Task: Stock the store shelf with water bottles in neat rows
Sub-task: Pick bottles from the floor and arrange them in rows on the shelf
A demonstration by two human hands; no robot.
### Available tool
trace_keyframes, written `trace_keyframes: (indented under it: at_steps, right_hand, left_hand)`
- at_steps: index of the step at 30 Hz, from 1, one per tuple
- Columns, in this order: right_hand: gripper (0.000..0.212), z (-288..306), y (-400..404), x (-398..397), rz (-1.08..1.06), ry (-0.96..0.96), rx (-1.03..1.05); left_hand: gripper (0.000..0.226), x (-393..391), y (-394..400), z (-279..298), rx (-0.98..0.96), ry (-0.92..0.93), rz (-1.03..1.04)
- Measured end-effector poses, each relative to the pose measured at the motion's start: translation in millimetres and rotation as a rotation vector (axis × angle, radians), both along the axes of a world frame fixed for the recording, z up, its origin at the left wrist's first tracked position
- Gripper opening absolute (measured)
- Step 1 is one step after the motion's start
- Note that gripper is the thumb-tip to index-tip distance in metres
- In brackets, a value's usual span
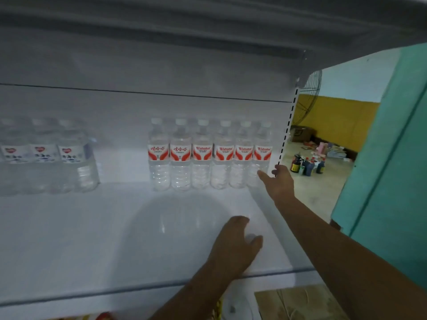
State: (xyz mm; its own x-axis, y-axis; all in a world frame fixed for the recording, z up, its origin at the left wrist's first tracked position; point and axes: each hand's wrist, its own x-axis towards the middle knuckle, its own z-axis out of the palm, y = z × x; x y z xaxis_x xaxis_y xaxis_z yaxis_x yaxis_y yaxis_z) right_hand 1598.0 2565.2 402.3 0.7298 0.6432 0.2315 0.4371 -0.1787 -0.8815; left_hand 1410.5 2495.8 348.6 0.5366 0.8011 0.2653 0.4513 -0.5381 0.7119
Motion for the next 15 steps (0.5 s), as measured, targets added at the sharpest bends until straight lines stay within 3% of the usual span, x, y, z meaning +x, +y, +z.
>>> trace_keyframes:
  at_steps: [3,7,15]
  right_hand:
    - [0.056,0,-43,-36,0.119,0.044,0.017]
    - [0.053,5,-86,-106,0.354,0.067,0.035]
    - [0.041,25,-111,-313,0.732,0.127,0.169]
  left_hand:
    - [0.061,-37,-14,9,0.033,-0.07,0.116]
    - [0.058,-117,-36,10,0.099,-0.07,0.265]
    - [0.049,-292,-109,15,0.157,-0.181,0.621]
